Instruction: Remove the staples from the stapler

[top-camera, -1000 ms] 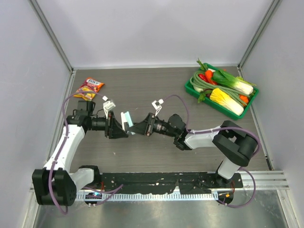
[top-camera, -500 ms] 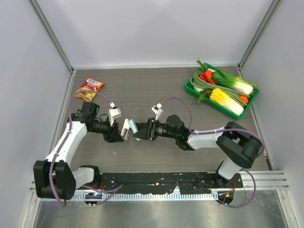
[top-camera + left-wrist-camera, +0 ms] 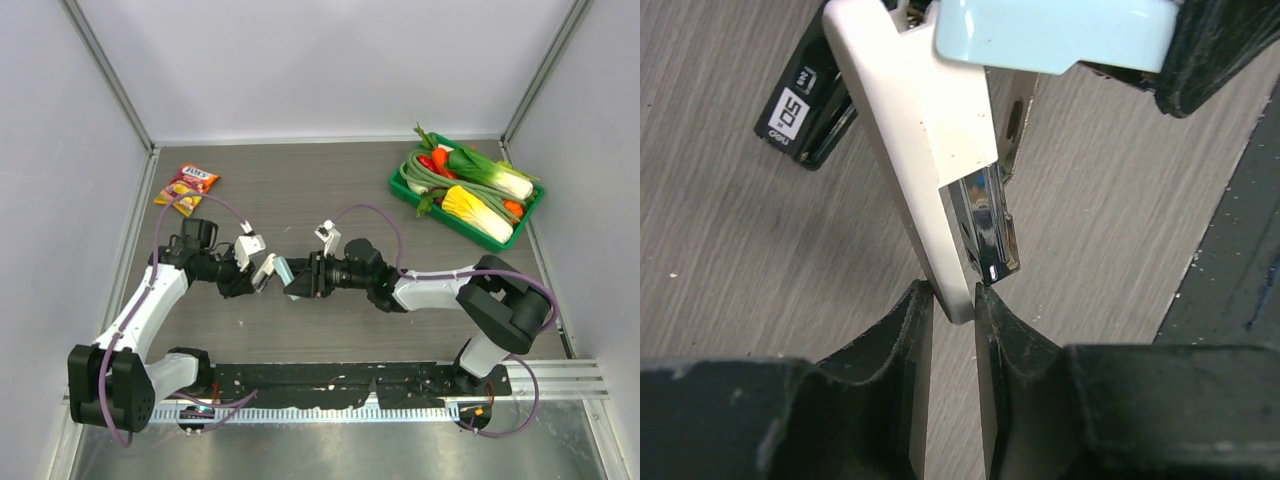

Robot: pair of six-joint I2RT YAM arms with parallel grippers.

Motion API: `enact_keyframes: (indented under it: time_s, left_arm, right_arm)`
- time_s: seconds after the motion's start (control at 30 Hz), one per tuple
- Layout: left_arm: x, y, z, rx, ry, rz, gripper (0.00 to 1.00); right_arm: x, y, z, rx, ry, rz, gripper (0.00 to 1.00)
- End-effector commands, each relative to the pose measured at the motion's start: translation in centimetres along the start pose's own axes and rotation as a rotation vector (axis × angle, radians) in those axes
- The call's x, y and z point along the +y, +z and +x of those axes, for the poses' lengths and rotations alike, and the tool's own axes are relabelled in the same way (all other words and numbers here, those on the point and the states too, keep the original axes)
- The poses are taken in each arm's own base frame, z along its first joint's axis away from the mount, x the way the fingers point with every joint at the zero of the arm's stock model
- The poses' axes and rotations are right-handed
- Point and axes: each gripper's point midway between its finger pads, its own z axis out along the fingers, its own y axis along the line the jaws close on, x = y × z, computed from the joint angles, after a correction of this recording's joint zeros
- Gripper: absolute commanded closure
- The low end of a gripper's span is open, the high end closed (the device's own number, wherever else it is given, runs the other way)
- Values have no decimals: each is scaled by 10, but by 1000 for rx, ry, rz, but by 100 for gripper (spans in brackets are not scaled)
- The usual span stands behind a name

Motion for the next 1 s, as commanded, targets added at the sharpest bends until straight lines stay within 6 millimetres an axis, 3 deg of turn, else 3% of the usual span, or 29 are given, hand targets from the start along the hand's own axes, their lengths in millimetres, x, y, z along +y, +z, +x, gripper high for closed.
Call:
enact_keyframes:
  time_s: [0.0, 0.43, 0.73, 0.97]
  left_arm:
    - [31, -4, -19, -36, 98, -142, 100]
    - [56, -1, -17, -27, 107, -257, 100]
    - [70, -2, -14, -13, 134, -323, 100]
    - [80, -11, -30, -28, 162, -360, 100]
  right_arm:
    - [19, 4, 2, 46, -53, -84, 99]
    - [25, 2, 5, 81, -110, -89, 99]
    - [31, 3, 19, 113, -146, -74, 99]
    - [37, 7, 35, 170, -232, -34, 99]
